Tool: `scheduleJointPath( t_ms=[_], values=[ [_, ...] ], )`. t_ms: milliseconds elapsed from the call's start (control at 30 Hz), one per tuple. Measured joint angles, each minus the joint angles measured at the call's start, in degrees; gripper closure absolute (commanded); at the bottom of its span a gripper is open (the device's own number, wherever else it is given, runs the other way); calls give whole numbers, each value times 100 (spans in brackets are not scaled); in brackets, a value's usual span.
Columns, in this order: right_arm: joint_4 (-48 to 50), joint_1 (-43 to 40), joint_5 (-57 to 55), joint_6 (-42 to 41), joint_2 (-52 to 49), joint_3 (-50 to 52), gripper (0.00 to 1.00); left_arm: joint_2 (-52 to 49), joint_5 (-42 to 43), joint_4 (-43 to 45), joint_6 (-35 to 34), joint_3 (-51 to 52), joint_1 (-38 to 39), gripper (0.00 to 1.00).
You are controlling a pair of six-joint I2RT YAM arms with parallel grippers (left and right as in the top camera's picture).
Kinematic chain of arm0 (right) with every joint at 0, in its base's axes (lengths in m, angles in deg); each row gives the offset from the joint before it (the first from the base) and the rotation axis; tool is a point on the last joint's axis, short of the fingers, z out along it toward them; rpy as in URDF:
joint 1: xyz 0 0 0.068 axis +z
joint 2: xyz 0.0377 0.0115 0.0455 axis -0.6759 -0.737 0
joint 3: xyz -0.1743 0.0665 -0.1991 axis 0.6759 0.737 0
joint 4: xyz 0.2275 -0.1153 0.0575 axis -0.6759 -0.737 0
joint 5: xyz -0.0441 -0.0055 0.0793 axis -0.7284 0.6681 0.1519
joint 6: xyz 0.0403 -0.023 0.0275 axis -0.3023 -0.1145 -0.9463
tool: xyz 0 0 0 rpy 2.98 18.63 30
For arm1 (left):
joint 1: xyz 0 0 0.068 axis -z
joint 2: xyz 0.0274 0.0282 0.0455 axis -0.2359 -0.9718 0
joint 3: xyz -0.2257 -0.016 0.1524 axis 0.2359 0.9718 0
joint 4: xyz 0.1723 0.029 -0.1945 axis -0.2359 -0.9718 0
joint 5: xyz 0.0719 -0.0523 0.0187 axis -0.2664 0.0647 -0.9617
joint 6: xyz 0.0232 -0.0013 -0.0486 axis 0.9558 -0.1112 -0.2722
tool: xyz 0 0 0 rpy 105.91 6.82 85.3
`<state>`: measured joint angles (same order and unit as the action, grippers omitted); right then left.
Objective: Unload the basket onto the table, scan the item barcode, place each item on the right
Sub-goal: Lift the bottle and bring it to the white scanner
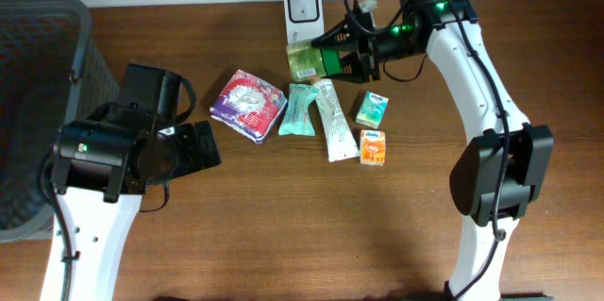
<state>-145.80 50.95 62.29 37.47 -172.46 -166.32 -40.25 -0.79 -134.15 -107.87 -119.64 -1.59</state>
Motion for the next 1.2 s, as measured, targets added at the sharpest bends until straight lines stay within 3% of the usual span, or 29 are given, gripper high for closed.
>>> scheduleJointPath(
  t_ms=[133, 300, 433, 967, 1067, 1200],
  values=[
    [264, 24, 149, -1176, 0, -2, 55, 0, 0, 0, 0, 0, 0, 1],
    [1471, 24, 184, -2892, 0, -9, 57, 0, 0, -2, 0, 0, 0, 1],
    [1561, 24, 146, -3379, 0, -7, 57, 0, 0, 0, 0, 0, 0, 1],
    [1622, 96, -341, -3202, 0, -9, 58, 0, -2, 0, 0, 0, 0, 1],
    [1622, 96, -501, -3073, 0, -9, 66, 0, -2, 0, 0, 0, 0, 1],
    [1613, 142, -2323, -2111, 0, -7, 64, 0, -2, 0, 0, 0, 0, 1]
  ],
)
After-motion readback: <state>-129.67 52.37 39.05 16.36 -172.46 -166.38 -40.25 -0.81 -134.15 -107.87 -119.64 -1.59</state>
